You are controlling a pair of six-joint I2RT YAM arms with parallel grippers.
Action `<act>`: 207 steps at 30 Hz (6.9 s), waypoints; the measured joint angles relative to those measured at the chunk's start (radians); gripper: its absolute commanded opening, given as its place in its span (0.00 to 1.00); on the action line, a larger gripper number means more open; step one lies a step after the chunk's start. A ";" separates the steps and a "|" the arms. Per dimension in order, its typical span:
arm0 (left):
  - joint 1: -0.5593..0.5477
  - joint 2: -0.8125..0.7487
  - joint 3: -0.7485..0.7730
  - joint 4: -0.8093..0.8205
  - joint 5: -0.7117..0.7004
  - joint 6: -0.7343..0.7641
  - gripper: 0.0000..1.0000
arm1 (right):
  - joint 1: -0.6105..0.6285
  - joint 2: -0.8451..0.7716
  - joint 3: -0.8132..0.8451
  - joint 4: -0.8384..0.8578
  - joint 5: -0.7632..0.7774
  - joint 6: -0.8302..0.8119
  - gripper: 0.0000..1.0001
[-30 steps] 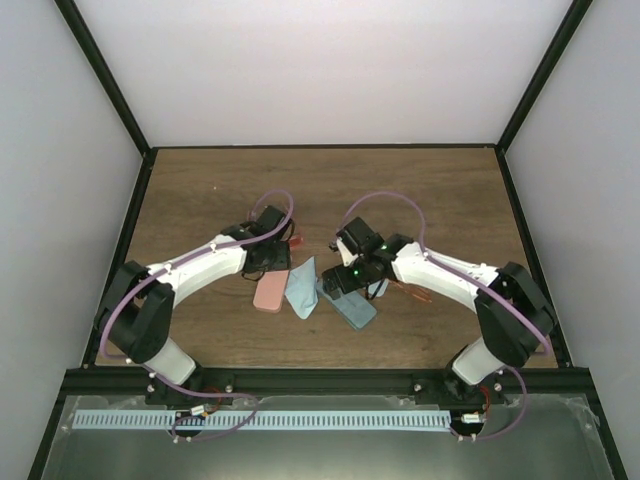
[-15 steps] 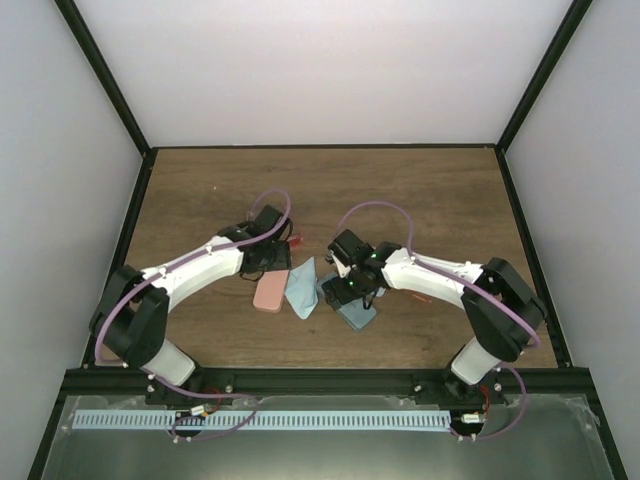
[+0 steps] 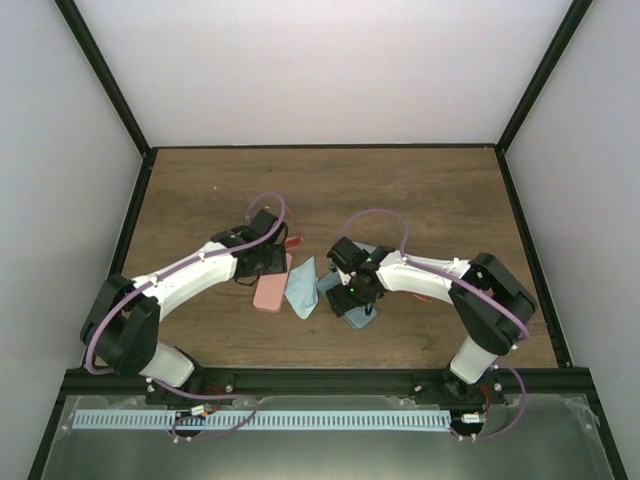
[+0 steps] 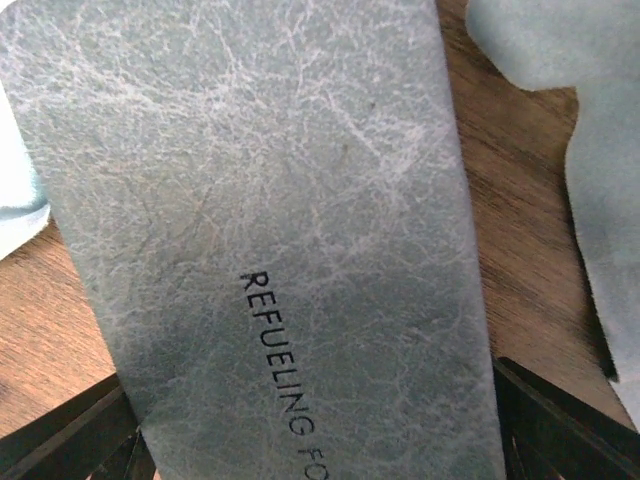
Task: Organize the sunglasses
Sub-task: Pick up the sunglasses case from the center of the board, then open the sunglasses case.
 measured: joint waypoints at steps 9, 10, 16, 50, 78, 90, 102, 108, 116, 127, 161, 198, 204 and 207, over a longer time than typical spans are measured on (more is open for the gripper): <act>0.000 0.000 0.000 0.001 0.000 0.000 0.68 | 0.001 -0.027 0.030 -0.037 0.031 0.008 0.90; 0.000 0.000 -0.001 0.001 0.001 0.000 0.68 | 0.001 -0.032 0.031 -0.039 0.034 0.008 0.90; 0.000 0.000 -0.001 0.001 0.002 0.000 0.68 | 0.001 -0.043 0.032 -0.044 0.040 0.007 0.92; 0.000 0.007 -0.001 0.008 0.022 0.000 0.68 | 0.001 -0.024 0.030 -0.026 0.006 0.016 0.39; -0.018 -0.125 0.100 0.103 0.336 -0.077 0.83 | -0.211 -0.193 0.043 0.049 -0.212 0.159 0.36; 0.004 -0.275 -0.053 0.449 0.472 -0.223 1.00 | -0.384 -0.322 -0.003 0.351 -0.699 0.331 0.36; 0.020 -0.295 -0.111 0.724 0.608 -0.296 1.00 | -0.444 -0.348 -0.047 0.588 -0.976 0.546 0.36; 0.020 -0.283 -0.111 0.789 0.665 -0.296 1.00 | -0.447 -0.348 -0.047 0.660 -1.047 0.616 0.36; 0.020 -0.282 -0.117 0.874 0.674 -0.325 0.99 | -0.449 -0.348 -0.047 0.809 -1.115 0.734 0.35; 0.020 -0.281 -0.123 0.927 0.677 -0.340 0.90 | -0.449 -0.349 -0.047 0.889 -1.153 0.810 0.28; 0.027 -0.304 -0.130 0.880 0.666 -0.287 0.87 | -0.449 -0.349 -0.059 0.942 -1.159 0.916 0.18; 0.034 -0.261 -0.077 0.785 0.612 -0.169 0.85 | -0.502 -0.349 -0.075 0.979 -1.151 0.981 0.13; 0.035 -0.248 -0.077 0.772 0.597 -0.149 0.85 | -0.508 -0.349 -0.075 0.945 -1.143 0.980 0.13; 0.038 -0.246 -0.077 0.760 0.586 -0.144 0.85 | -0.512 -0.349 -0.075 0.938 -1.139 0.980 0.13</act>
